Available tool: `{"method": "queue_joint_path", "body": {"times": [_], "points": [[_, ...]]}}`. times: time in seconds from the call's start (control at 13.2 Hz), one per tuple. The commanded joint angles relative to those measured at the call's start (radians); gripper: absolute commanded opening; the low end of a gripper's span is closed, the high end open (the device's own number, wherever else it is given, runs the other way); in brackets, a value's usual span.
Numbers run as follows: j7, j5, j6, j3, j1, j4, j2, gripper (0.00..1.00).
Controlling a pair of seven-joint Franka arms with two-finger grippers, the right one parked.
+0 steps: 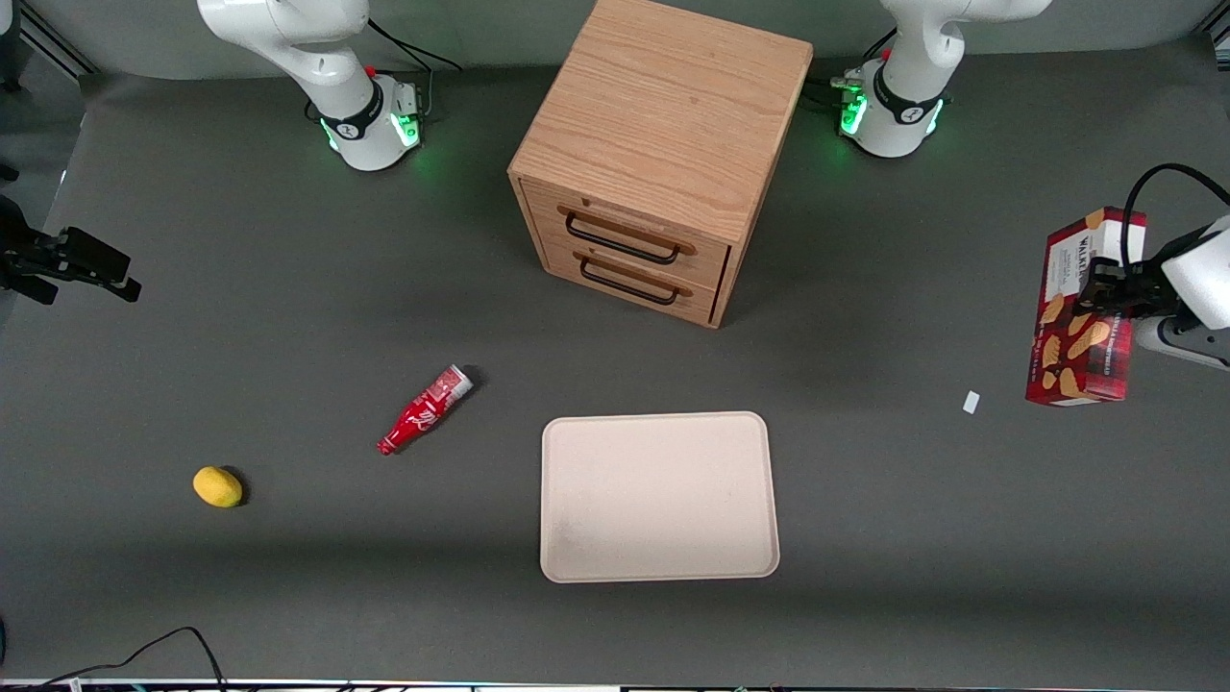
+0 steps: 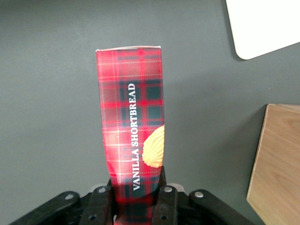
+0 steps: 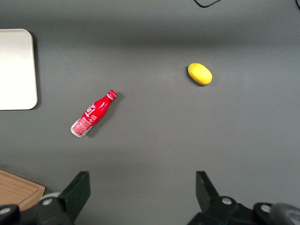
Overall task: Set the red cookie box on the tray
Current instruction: 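Carry the held box over the cream tray and lower it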
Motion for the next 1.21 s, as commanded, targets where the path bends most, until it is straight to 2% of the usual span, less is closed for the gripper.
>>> {"method": "queue_joint_path", "body": {"times": [0.0,0.15,0.3,0.61,0.76,0.83,0.98,1.13], "points": [[-0.179,-0.025,-0.015,-0.065,-0.022,0.092,0.082,0.0],[-0.378,-0.031,-0.008,-0.191,-0.024,0.205,0.187,0.0],[-0.562,-0.029,0.055,-0.254,-0.059,0.296,0.293,0.0],[-0.712,-0.017,0.265,-0.255,-0.156,0.323,0.43,0.0],[-0.788,0.027,0.386,-0.256,-0.199,0.332,0.507,0.0],[-0.799,0.058,0.419,-0.256,-0.217,0.365,0.553,0.0],[-0.801,0.073,0.443,-0.255,-0.229,0.443,0.645,0.0],[-0.801,0.13,0.514,-0.255,-0.249,0.451,0.7,0.0]]}}
